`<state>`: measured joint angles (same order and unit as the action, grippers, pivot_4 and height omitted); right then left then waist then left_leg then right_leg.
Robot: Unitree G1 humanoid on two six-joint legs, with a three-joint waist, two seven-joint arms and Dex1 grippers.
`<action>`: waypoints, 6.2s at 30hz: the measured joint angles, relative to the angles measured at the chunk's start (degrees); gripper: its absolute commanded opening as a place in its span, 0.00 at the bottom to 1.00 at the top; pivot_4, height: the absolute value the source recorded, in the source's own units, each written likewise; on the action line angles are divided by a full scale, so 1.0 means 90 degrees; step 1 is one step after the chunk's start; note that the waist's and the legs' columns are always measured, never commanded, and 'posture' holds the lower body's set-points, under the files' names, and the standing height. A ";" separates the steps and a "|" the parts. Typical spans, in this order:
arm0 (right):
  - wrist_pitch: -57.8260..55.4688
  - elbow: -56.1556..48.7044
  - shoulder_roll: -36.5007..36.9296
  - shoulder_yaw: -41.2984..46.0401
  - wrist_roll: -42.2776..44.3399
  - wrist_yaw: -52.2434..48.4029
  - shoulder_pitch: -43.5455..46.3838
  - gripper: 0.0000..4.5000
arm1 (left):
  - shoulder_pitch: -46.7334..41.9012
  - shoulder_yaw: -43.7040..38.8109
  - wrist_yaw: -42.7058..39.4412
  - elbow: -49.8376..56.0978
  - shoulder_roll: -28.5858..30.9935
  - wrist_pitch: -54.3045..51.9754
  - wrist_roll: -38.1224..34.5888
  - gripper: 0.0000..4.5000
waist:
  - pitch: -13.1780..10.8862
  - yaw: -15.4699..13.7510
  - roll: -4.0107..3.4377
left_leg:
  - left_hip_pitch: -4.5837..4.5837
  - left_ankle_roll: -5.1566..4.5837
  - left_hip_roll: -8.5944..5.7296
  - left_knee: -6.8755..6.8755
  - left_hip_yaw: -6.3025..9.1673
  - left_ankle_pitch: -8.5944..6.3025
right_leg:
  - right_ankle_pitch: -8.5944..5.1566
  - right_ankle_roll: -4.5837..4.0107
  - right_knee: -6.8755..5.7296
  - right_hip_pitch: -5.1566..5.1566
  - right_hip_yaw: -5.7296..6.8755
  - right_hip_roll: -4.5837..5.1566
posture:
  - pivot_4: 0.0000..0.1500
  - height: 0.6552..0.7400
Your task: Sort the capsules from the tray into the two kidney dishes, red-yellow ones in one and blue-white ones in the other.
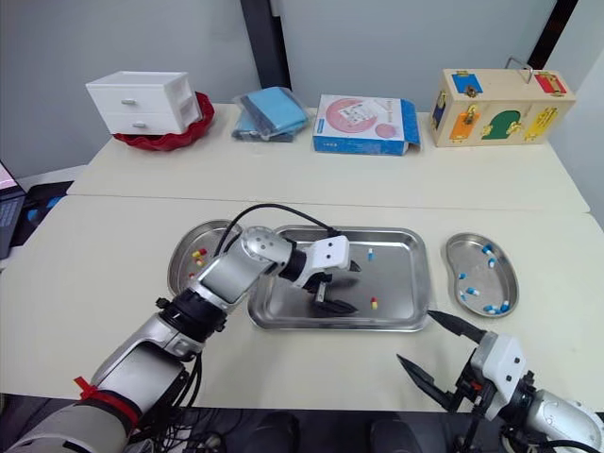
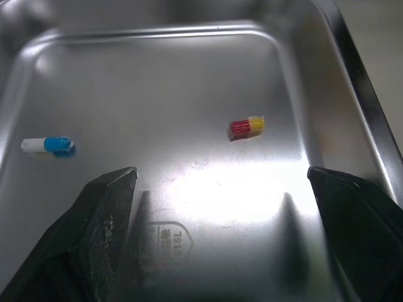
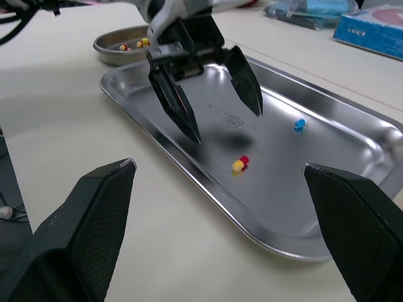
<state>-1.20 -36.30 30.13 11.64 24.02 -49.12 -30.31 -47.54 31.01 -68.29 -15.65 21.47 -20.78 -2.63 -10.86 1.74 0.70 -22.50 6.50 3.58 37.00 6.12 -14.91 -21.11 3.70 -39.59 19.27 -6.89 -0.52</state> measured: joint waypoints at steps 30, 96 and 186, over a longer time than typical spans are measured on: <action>-0.0153 -0.0166 0.0103 0.0012 -0.0004 0.0317 -0.0184 1.00 | -0.0003 0.0151 -0.0126 -0.0468 -0.0719 0.0445 0.0807 0.52 | 0.0002 -0.0002 -0.0001 | 0.0003 0.0000 -0.0001 0.0001 0.0001 0.0001 | 0.0000 0.0000 -0.0006 -0.0002 0.0000 0.0000 | 1.00 1.00; 0.1591 0.1311 0.0219 -0.1034 0.0592 -0.1565 0.1005 1.00 | 0.2078 -0.3421 0.1750 0.2406 0.3507 -0.3374 -0.0550 0.07 | 0.0003 -0.0005 -0.0004 | 0.0018 0.0001 0.0006 0.0002 0.0004 0.0003 | -0.0002 0.0000 -0.0032 0.0000 0.0002 -0.0002 | 1.00 1.00; -0.5596 0.0732 0.2430 0.0015 0.1835 0.0906 0.4704 1.00 | 0.8023 -0.5781 -0.0295 0.3528 0.0268 0.3214 -0.3183 0.99 | 0.0005 0.0018 0.0025 | 0.0017 0.0000 0.0011 -0.0004 -0.0028 0.0000 | 0.0003 0.0003 -0.0005 0.0008 -0.0026 0.0005 | 1.00 1.00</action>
<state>-51.56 -29.71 52.00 11.77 40.54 -40.96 12.02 24.67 -21.02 -70.94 16.10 23.88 8.15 -31.28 -10.81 1.90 0.93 -22.35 6.50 3.68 36.97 5.87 -14.91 -21.09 3.73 -39.63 19.34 -7.12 -0.47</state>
